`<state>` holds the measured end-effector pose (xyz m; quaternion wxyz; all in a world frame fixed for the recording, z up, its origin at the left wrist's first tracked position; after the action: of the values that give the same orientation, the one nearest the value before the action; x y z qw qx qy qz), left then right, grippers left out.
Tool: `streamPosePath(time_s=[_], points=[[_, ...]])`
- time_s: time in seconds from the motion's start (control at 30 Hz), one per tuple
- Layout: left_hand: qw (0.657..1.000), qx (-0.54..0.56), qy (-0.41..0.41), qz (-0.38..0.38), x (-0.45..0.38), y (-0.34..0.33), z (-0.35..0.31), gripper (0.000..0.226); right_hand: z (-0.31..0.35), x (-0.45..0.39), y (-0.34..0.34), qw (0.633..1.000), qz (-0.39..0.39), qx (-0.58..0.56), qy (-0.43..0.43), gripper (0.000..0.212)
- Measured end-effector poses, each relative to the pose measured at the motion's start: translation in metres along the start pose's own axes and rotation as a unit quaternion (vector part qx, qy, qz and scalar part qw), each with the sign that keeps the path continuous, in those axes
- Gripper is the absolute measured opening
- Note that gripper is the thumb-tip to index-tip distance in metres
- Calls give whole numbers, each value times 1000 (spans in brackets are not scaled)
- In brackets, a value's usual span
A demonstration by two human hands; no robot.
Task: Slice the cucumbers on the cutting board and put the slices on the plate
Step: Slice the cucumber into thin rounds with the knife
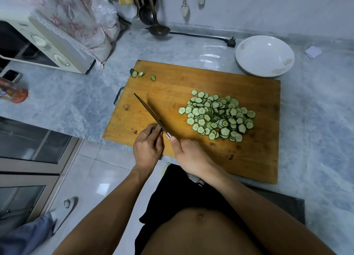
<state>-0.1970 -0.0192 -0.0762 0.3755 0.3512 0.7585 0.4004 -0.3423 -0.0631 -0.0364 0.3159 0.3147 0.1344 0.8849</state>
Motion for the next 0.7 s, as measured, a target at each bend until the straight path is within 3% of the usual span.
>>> streamPosePath(time_s=[0.7], points=[[998, 58, -12, 4, 1, 8, -5, 27, 9, 36, 15, 998, -9, 19, 62, 60]])
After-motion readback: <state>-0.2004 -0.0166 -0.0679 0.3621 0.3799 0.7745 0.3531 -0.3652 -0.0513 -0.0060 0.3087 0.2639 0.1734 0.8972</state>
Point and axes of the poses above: each hand's wrist, its own x-axis away from the middle knuckle, its own y-axis out of the back of the hand, z = x × y, the point moved 8 cm from there along -x, towards the middle knuckle, and after that the axes turned 5 degrees about -x, right-handed, at the moved point
